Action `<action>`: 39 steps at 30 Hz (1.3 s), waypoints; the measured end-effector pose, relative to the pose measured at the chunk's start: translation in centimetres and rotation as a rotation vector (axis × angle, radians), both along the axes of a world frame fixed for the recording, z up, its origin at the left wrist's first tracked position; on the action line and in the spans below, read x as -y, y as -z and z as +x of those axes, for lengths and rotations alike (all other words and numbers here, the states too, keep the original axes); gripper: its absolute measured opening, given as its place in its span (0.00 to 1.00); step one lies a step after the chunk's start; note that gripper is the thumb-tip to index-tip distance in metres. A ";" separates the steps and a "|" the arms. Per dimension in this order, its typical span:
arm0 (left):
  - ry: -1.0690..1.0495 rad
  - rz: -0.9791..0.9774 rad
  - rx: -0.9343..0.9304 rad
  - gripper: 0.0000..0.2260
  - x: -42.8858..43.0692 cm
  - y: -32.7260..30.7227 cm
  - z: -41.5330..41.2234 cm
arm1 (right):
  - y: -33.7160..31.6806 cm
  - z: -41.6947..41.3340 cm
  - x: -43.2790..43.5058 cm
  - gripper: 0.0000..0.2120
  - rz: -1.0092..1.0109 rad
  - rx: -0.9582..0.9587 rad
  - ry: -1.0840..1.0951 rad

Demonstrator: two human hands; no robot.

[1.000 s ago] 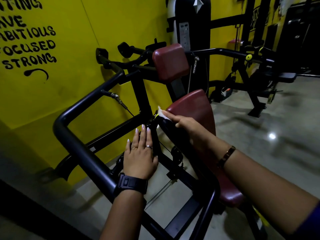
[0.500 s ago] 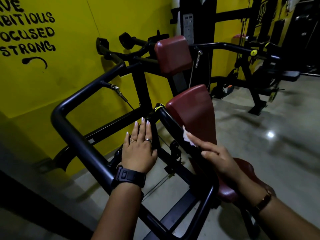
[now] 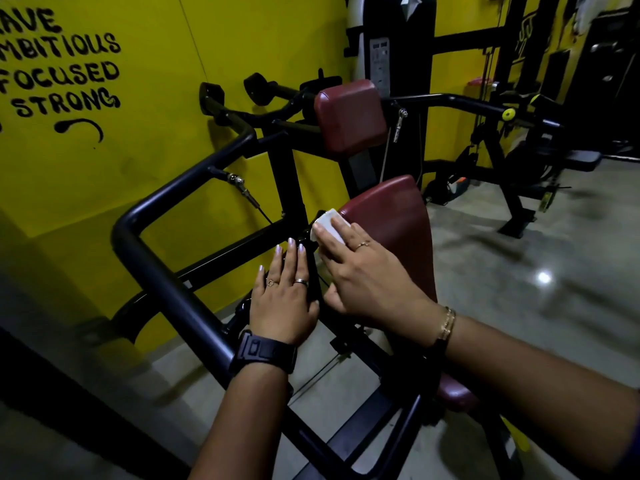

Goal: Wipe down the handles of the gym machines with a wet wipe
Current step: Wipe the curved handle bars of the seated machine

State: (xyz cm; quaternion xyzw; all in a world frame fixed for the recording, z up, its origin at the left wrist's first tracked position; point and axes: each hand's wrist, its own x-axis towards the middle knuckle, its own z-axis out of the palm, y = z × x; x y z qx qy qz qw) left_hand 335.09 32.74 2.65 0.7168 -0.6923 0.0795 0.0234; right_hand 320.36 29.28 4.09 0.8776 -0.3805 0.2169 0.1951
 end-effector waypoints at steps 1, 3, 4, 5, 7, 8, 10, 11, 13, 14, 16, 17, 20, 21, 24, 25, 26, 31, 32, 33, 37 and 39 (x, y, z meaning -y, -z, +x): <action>-0.001 0.001 -0.004 0.37 0.0 0.0 0.0 | -0.1 0.5 0.3 0.27 -0.009 -0.059 0.021; 0.000 0.005 -0.005 0.36 0.0 -0.1 0.1 | -0.4 1.3 0.6 0.22 -0.024 -0.157 0.064; 0.000 0.006 -0.003 0.36 0.0 -0.2 0.1 | -0.4 1.6 0.7 0.20 -0.035 -0.193 0.088; 0.000 0.007 -0.002 0.36 0.0 -0.2 0.1 | -0.4 1.7 0.7 0.20 -0.056 -0.228 0.123; -0.001 0.013 -0.004 0.37 0.0 -0.2 0.1 | 0.0 1.7 0.4 0.23 -0.095 -0.283 0.185; -0.001 0.013 -0.003 0.37 -0.1 -0.2 0.1 | 0.1 1.6 0.2 0.22 -0.105 -0.288 0.182; 0.001 0.008 -0.002 0.37 -0.1 -0.2 0.1 | 0.5 1.2 -0.3 0.16 -0.109 -0.277 0.131; 0.002 0.004 -0.004 0.37 -0.1 -0.2 0.1 | 0.9 0.9 -0.5 0.14 -0.117 -0.257 0.093; 0.007 0.000 -0.004 0.37 -0.2 -0.3 0.1 | 1.9 0.1 -0.9 0.13 -0.126 -0.206 0.024; 0.008 -0.001 -0.001 0.37 -0.2 -0.2 0.0 | 2.5 -0.3 -1.2 0.14 -0.134 -0.181 0.001; 0.010 -0.006 0.006 0.37 -0.2 -0.2 0.0 | 3.6 -1.3 -2.1 0.18 -0.155 -0.135 -0.019; 0.010 -0.008 0.010 0.37 -0.1 -0.1 0.1 | 4.0 -1.8 -2.6 0.20 -0.156 -0.118 -0.015; 0.011 -0.011 0.020 0.38 -0.1 -0.1 0.1 | 4.4 -3.3 -4.3 0.22 -0.127 -0.059 0.026; 0.010 -0.010 0.018 0.38 -0.1 -0.1 0.1 | 4.4 -3.7 -4.8 0.21 -0.127 -0.043 0.038; 0.005 -0.017 0.019 0.38 -0.1 0.0 0.0 | 4.3 -4.1 -5.6 0.21 -0.098 0.042 0.060; 0.006 -0.019 0.023 0.38 -0.1 0.0 0.0 | 4.3 -4.0 -5.5 0.24 -0.089 0.073 0.067; 0.008 -0.021 0.025 0.38 -0.1 0.0 0.0 | 4.2 -3.8 -5.3 0.26 -0.077 0.098 0.078; 0.004 -0.017 0.010 0.37 -0.1 0.0 -0.1 | 2.4 -1.6 -2.8 0.25 -0.094 0.146 0.117; 0.003 -0.016 0.005 0.37 -0.1 0.0 -0.1 | 2.0 -1.0 -2.4 0.24 -0.097 0.145 0.123; 0.003 -0.015 0.001 0.37 -0.1 -0.1 -0.1 | 1.6 -0.5 -1.9 0.23 -0.104 0.136 0.131; 0.007 -0.001 -0.020 0.36 0.0 -0.1 0.1 | 0.8 1.6 0.1 0.20 -0.113 0.030 0.161; 0.009 0.002 -0.026 0.36 -0.1 -0.2 0.2 | 0.5 2.3 0.7 0.17 -0.103 -0.015 0.138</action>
